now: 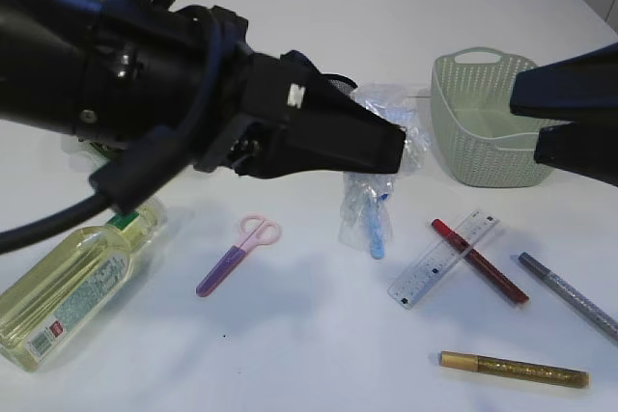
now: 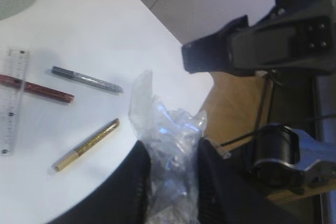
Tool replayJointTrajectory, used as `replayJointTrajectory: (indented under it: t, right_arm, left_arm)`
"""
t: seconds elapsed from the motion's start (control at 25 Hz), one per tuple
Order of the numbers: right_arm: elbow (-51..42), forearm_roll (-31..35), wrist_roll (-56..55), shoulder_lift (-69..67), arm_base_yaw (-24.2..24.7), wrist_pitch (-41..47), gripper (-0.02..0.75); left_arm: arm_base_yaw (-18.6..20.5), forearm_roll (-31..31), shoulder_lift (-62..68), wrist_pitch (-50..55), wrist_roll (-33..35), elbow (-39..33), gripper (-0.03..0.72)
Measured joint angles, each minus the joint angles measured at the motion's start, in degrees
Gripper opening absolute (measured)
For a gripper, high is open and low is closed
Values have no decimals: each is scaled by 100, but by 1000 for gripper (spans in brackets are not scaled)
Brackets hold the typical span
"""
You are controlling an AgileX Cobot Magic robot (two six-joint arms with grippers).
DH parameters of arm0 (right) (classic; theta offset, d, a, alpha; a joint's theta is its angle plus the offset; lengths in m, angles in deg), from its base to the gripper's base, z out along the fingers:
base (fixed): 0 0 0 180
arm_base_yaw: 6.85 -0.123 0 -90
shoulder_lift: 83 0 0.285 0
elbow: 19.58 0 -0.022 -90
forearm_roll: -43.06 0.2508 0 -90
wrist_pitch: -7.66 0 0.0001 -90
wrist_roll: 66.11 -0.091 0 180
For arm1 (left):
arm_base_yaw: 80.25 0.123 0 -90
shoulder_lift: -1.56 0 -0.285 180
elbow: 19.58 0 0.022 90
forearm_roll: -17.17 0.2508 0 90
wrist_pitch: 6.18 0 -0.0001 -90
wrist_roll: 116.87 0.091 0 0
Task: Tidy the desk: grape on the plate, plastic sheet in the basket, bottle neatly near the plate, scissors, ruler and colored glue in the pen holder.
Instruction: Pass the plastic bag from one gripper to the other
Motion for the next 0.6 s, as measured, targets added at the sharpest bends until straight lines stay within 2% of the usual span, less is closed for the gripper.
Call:
replayJointTrajectory:
  t: [0.24, 0.6]
  right_arm:
    - [0, 552, 409, -190, 0, 378, 491]
    - [0, 1198, 1139, -201, 0, 578, 519]
  left_arm:
    - [0, -516, 0, 478, 785, 0, 200]
    - [0, -625, 0, 478, 929, 0, 201]
